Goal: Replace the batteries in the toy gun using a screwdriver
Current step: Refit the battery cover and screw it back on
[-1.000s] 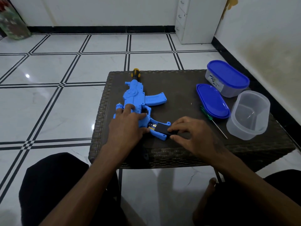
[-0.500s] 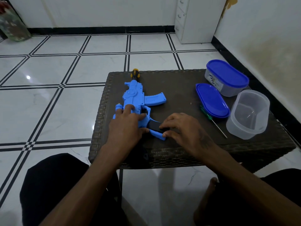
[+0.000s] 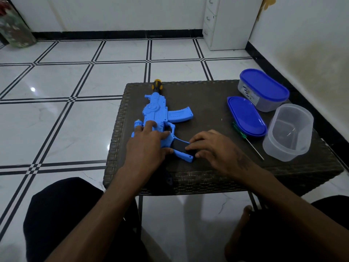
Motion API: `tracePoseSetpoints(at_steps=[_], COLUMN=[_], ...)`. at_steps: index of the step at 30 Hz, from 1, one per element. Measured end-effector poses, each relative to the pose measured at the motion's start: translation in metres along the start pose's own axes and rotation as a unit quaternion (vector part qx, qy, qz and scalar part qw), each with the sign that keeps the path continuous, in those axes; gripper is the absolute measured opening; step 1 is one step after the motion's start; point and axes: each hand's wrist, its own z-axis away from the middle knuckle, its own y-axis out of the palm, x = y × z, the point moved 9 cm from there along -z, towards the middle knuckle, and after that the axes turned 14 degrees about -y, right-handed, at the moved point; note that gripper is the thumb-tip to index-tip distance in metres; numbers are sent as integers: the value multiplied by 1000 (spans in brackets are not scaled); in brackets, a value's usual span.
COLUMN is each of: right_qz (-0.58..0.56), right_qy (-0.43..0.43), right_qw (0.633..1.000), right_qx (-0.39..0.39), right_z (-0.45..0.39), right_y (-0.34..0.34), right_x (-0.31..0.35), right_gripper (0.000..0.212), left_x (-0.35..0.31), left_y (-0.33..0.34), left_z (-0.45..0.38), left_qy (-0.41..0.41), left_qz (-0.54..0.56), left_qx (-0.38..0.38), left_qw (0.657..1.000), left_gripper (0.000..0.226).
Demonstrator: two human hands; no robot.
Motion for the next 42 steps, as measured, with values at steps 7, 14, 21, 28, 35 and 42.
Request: tracePoseSetpoints(at_steps=[7, 14, 21, 28, 35, 42], right_qz=[-41, -33, -32, -8, 45, 159], right_qy=[-9, 14, 18, -25, 63, 234], right_qw=[999, 999, 999, 999, 990, 959], right_qx=[-21, 38, -3, -19, -117, 32], right_z=[-3, -16, -12, 2, 20, 37], right_y=[1, 2, 1, 1, -44, -76], right_x=[0, -4, -7, -2, -30, -84], right_gripper=[30, 34, 27, 32, 29, 33], left_x=[1, -2, -6, -5, 3, 3], left_y=[1, 4, 5, 6, 5, 0], left_z=[-2, -7, -6, -4, 0, 0], left_qy=[1, 12, 18, 18, 22, 24], left_qz=[-3, -13, -31, -30, 14, 25], left_qx=[-4, -1, -4, -4, -6, -24], left_qw=[1000, 1000, 999, 999, 1000, 999], left_gripper=[60, 60, 60, 60, 59, 63])
